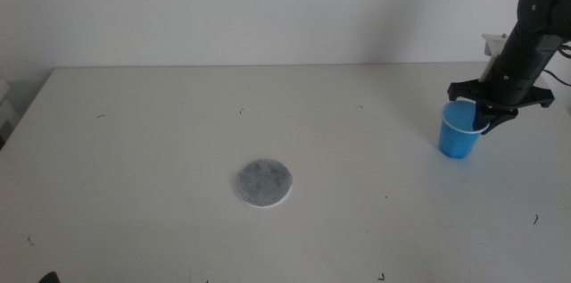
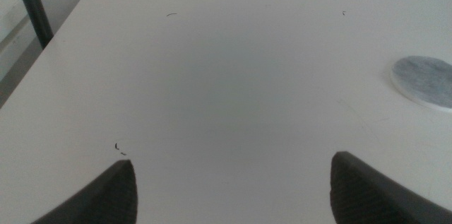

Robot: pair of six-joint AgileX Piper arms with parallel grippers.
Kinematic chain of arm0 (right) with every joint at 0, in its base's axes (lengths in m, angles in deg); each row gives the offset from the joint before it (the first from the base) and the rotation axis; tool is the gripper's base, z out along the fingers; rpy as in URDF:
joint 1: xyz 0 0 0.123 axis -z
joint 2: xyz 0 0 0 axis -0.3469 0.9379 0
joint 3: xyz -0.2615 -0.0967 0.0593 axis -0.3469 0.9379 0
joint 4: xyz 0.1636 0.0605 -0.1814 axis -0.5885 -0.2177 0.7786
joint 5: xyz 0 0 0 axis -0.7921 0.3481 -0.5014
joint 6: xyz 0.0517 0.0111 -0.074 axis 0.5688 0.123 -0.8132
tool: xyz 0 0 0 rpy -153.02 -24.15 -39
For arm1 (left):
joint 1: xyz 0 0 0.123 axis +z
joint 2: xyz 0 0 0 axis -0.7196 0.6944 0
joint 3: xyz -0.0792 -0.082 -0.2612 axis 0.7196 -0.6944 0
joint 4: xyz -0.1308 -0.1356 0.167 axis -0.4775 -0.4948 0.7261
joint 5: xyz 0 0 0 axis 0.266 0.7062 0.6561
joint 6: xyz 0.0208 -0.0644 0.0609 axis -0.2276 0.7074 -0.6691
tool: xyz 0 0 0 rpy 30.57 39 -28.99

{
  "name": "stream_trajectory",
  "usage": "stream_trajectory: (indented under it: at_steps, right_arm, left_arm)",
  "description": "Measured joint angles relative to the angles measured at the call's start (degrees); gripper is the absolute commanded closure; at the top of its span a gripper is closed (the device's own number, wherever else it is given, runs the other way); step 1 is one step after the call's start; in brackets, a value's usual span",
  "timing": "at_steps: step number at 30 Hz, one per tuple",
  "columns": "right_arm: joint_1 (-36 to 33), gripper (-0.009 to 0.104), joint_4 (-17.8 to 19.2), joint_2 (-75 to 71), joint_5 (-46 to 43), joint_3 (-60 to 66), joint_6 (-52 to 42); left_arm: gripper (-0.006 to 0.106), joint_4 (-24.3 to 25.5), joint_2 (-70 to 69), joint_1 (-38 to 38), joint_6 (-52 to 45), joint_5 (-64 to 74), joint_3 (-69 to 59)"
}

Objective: Place an empty cup on a cup mat.

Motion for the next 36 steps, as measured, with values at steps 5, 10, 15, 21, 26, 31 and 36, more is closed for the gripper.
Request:
stream_trajectory:
  at_steps: [5, 10, 15, 21, 26, 31, 36]
  right_arm:
    - [-1.3, 0.096, 0.2, -1.9, 1.1, 0.0, -0.7]
    - [-4.0, 0.096, 0.2, -6.1, 2.5, 0.0, -0.7]
    - [-8.9, 0.096, -0.9, -10.5, 2.7, 0.0, 0.6]
    - [-17.2, 0.096, -1.6, -11.4, 2.9, -1.9, 3.9]
    - [-24.8, 0.096, -2.0, -10.9, -0.7, -3.2, 7.0]
    - [-29.6, 0.096, -2.2, -7.9, -2.5, -6.2, 9.5]
    - [-33.1, 0.096, -2.2, -2.5, -2.4, -10.2, 10.3]
  left_arm:
    - [-0.005, 0.0, 0.0, 0.0, 0.0, 0.0, 0.0]
    - [-0.005, 0.0, 0.0, 0.0, 0.0, 0.0, 0.0]
    - [-0.005, 0.0, 0.0, 0.0, 0.0, 0.0, 0.0]
    - [-0.005, 0.0, 0.0, 0.0, 0.0, 0.0, 0.0]
    - [-0.005, 0.0, 0.0, 0.0, 0.0, 0.0, 0.0]
    - [-0.005, 0.0, 0.0, 0.0, 0.0, 0.0, 0.0]
    - [-0.005, 0.0, 0.0, 0.0, 0.0, 0.0, 0.0]
